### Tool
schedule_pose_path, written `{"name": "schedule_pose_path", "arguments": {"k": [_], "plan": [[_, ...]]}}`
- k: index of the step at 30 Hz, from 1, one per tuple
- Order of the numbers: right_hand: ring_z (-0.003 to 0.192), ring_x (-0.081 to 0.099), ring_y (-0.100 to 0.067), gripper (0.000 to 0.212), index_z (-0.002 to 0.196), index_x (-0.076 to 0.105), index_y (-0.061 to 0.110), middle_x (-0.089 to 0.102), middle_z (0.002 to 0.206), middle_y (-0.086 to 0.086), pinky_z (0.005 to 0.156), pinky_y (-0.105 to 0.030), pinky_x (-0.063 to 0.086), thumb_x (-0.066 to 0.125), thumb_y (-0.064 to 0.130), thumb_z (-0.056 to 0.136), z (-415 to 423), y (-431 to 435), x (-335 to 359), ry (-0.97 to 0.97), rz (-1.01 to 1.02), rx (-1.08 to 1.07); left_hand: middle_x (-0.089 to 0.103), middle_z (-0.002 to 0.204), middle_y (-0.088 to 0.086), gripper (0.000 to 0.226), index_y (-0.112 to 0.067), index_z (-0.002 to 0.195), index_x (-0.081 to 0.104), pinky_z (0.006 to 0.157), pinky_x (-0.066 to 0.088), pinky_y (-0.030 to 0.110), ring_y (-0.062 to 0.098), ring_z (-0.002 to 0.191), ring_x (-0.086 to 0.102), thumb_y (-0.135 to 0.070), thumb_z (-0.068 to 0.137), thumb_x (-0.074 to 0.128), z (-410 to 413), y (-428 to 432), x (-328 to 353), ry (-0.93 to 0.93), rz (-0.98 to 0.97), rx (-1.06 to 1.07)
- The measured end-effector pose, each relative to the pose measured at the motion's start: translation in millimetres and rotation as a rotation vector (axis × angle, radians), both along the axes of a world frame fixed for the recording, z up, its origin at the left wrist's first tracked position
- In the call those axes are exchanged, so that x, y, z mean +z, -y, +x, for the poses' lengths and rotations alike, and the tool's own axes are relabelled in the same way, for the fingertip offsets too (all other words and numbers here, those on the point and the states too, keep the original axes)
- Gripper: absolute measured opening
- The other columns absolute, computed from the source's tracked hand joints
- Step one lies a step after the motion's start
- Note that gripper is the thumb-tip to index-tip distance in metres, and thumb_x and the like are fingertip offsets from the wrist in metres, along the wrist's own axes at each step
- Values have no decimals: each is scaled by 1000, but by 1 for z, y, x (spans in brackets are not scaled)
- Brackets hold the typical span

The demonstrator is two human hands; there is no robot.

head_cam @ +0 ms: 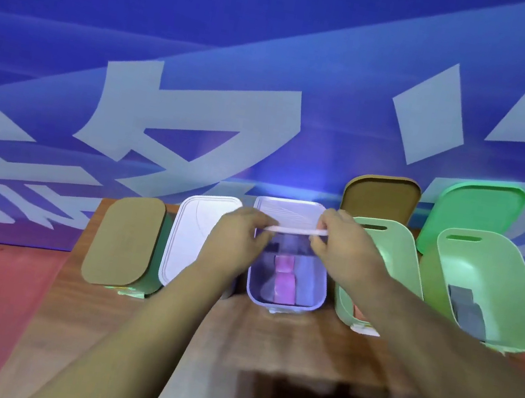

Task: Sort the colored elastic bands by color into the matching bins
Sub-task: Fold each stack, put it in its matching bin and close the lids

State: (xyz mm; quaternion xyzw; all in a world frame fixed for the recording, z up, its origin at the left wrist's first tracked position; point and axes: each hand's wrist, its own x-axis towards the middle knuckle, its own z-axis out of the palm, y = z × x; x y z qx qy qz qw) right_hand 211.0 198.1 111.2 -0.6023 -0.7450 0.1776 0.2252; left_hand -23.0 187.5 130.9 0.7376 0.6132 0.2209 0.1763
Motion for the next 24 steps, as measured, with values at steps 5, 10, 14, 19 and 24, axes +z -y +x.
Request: {"name": "schedule_pose_path", "arguments": {"k": [5,10,14,19,24], "plan": [[90,56,-33,20,97,59,14,51,108,-7,79,-46,52,73,17,83,-3,56,-47,66,-101,29,79,112,0,28,-22,106,84,93,48,23,22,101,69,-9,82,80,1,62,-44,-83,-12,-1],[106,53,-31,23,107,60,10,47,119,-8,91,-42,50,69,19,88,-8,80,-75,157,-160,67,65,89,-1,19,-19,89,72,71,49,43,31,79,54,-7,76,64,6,84,-74,-230,-91,8],[113,53,-33,24,111,61,6,48,123,-11,97,-42,49,67,18,91,-10,87,-83,197,-179,76,60,92,0,17,-17,89,65,71,49,46,28,82,46,-11,76,56,12,92,-84,-236,-108,17],[113,53,-33,25,110,61,5,49,124,-11,95,-42,49,66,23,93,-10,92,-82,211,-154,84,61,100,2,18,-15,96,65,77,50,44,28,90,49,-9,79,64,10,93,-86,-224,-147,1],[110,55,-32,27,111,62,9,51,123,-9,96,-40,50,70,21,87,-15,101,-78,271,-151,87,61,101,0,12,-17,95,64,74,50,43,26,88,50,-12,85,65,3,97,-88,-287,-155,-26]]}}
